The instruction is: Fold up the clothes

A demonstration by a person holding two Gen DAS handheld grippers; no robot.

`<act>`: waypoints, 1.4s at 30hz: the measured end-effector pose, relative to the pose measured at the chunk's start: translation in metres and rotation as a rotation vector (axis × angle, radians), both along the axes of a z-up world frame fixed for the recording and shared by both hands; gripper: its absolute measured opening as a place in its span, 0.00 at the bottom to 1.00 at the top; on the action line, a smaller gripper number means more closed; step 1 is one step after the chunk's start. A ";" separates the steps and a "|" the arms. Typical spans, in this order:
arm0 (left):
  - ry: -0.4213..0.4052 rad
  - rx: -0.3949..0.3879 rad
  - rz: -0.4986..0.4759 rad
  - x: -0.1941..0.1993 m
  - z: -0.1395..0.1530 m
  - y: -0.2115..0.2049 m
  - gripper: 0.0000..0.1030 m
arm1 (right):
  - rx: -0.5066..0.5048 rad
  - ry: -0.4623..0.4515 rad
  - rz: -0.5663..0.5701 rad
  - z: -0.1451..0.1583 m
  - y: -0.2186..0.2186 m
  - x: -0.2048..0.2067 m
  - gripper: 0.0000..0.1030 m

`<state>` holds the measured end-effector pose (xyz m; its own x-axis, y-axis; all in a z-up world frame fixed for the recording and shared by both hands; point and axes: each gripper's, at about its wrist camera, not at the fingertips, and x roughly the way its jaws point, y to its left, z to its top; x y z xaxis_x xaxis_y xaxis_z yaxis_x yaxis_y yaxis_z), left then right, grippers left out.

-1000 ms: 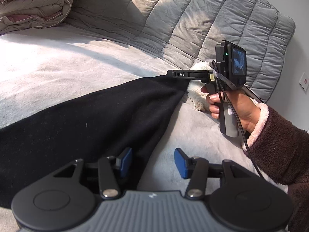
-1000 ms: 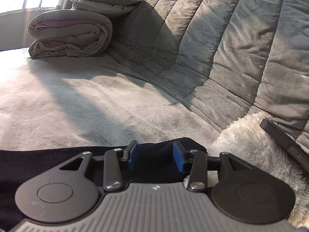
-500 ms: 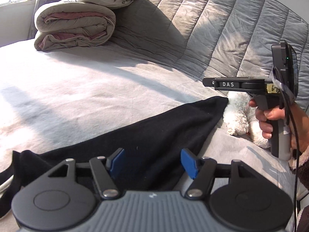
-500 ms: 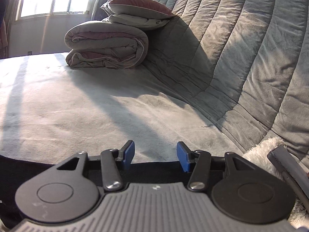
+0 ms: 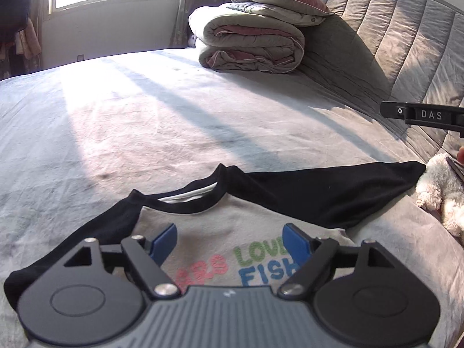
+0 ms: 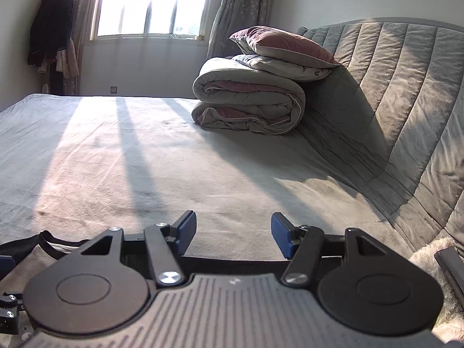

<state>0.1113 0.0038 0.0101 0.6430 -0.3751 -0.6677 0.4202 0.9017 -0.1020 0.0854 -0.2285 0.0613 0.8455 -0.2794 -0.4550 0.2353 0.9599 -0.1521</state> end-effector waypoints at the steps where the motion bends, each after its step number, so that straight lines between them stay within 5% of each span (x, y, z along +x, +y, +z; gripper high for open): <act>1: 0.003 0.005 0.022 -0.005 0.003 0.012 0.81 | -0.006 0.003 0.016 0.002 0.010 -0.002 0.59; 16: 0.080 -0.170 0.481 -0.037 -0.041 0.197 0.82 | 0.041 0.116 0.277 -0.023 0.155 0.013 0.60; 23: 0.171 -0.244 0.597 -0.029 -0.056 0.255 0.68 | 0.073 0.196 0.475 -0.053 0.230 0.029 0.60; 26: 0.165 -0.254 0.633 -0.029 -0.054 0.265 0.66 | 0.105 0.248 0.575 -0.067 0.262 0.034 0.60; 29: 0.161 -0.274 0.675 -0.029 -0.053 0.272 0.66 | 0.160 0.314 0.689 -0.084 0.289 0.036 0.41; 31: 0.172 -0.294 0.698 -0.026 -0.053 0.276 0.66 | 0.175 0.349 0.732 -0.097 0.304 0.038 0.41; 42: 0.217 -0.369 0.737 -0.017 -0.055 0.275 0.68 | 0.036 0.374 0.712 -0.138 0.334 0.056 0.45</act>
